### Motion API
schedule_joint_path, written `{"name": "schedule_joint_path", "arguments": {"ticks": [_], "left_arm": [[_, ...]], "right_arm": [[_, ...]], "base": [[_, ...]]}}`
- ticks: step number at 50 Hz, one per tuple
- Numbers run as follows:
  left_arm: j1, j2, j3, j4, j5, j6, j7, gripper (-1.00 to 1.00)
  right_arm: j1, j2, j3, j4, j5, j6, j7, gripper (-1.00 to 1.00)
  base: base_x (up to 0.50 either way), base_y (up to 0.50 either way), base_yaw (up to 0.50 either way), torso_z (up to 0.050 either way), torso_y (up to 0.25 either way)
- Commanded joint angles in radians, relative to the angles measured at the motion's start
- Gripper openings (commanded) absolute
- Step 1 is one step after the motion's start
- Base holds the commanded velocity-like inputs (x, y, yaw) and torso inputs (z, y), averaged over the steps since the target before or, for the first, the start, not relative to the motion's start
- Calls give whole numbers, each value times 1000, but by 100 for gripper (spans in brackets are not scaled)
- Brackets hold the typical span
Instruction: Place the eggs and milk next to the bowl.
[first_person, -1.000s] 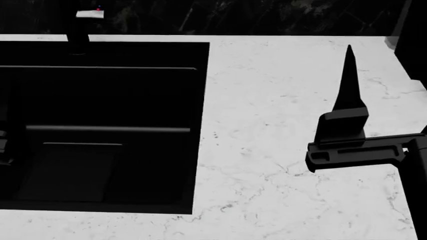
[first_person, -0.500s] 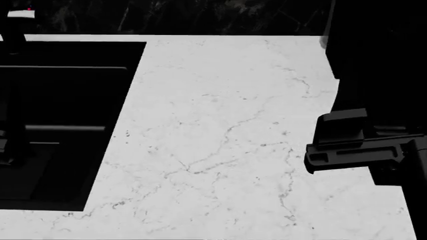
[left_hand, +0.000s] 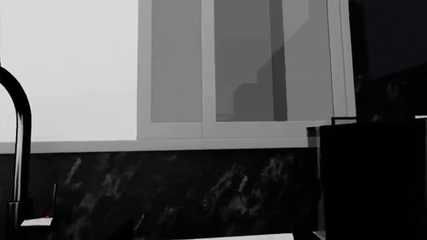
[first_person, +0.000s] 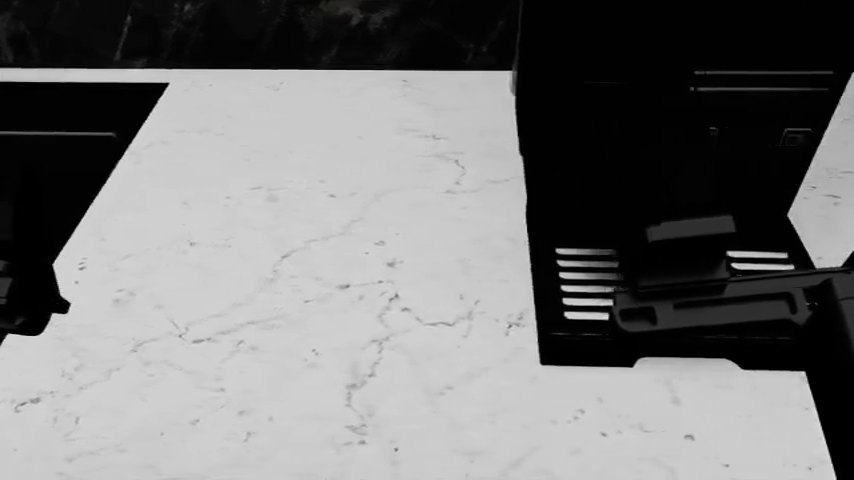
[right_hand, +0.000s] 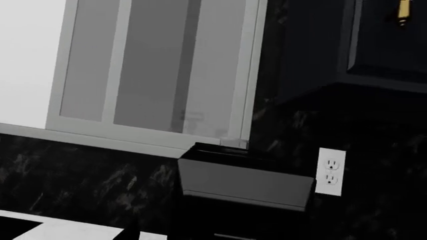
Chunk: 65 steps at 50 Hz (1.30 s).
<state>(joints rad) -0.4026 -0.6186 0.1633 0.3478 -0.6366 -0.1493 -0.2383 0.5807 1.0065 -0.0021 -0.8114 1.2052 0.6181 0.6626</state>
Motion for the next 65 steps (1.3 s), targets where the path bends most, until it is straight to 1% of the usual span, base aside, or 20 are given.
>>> {"name": "schedule_joint_path", "arguments": {"ticks": [1, 6, 33, 45, 52, 60, 65], "left_arm": [[1, 18, -27, 7, 8, -13, 22, 100], [1, 18, -27, 1, 10, -9, 24, 100], [9, 20, -26, -8, 14, 4, 26, 100], [10, 18, -28, -7, 13, 2, 23, 100], [12, 16, -28, -3, 12, 0, 20, 100], [14, 19, -24, -7, 15, 3, 22, 100], [11, 20, -21, -10, 16, 3, 23, 100]], "right_arm": [[22, -18, 10, 0, -8, 9, -24, 100], [41, -17, 4, 0, 1, 17, -20, 100], [30, -10, 7, -8, 5, 15, -16, 100], [46, -29, -26, 8, -14, 22, -32, 100], [42, -32, -31, 12, -20, 22, -33, 100], [11, -23, -6, 6, -10, 9, -22, 100], [5, -19, 2, 5, -5, 6, -20, 100]], "base": [[-1, -500, 0, 0, 0], [-1, -500, 0, 0, 0], [-1, -500, 0, 0, 0], [-1, -494, 0, 0, 0], [0, 0, 0, 0, 0], [0, 0, 0, 0, 0], [252, -2, 0, 0, 0]]}}
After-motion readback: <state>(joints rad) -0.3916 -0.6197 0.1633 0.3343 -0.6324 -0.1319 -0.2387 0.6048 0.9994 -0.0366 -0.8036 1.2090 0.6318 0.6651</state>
